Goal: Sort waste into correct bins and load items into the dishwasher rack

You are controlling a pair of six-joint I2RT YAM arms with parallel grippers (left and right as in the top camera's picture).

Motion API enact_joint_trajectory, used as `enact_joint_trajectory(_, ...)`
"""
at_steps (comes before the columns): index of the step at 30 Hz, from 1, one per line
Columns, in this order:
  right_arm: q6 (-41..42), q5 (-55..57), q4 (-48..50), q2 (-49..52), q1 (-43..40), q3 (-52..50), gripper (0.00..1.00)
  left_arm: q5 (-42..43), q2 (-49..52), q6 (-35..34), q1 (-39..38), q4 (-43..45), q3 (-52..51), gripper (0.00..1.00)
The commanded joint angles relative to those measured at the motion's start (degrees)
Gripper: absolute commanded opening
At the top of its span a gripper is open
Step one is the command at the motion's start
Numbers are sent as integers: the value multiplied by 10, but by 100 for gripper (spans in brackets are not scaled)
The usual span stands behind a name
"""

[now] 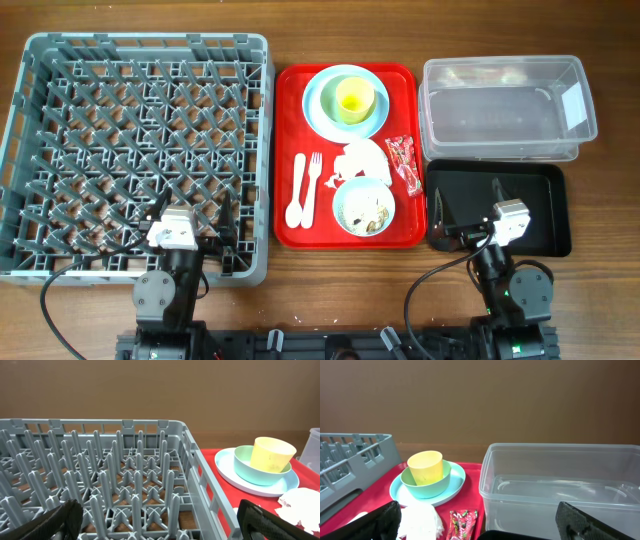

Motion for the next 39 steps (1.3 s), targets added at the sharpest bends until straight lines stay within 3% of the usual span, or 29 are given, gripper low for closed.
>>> enact_joint_trajectory(1, -1, 1, 3, 3, -3, -1, 100, -3, -2, 9, -2, -5, -2, 100)
enact_joint_trajectory(29, -1, 1, 3, 3, -3, -1, 100, -3, -2, 22, -2, 11, -2, 100)
enact_joint_trajectory(33, -1, 1, 3, 3, -3, -1, 100, 90, -2, 0, -2, 56, 24, 100)
enact_joint_trajectory(36, -1, 1, 3, 3, -3, -1, 100, 130, 4, -67, -2, 16, 88, 100)
enact_joint_trajectory(39, -1, 1, 3, 3, -3, -1, 100, 158, 42, -80, -2, -47, 175, 100)
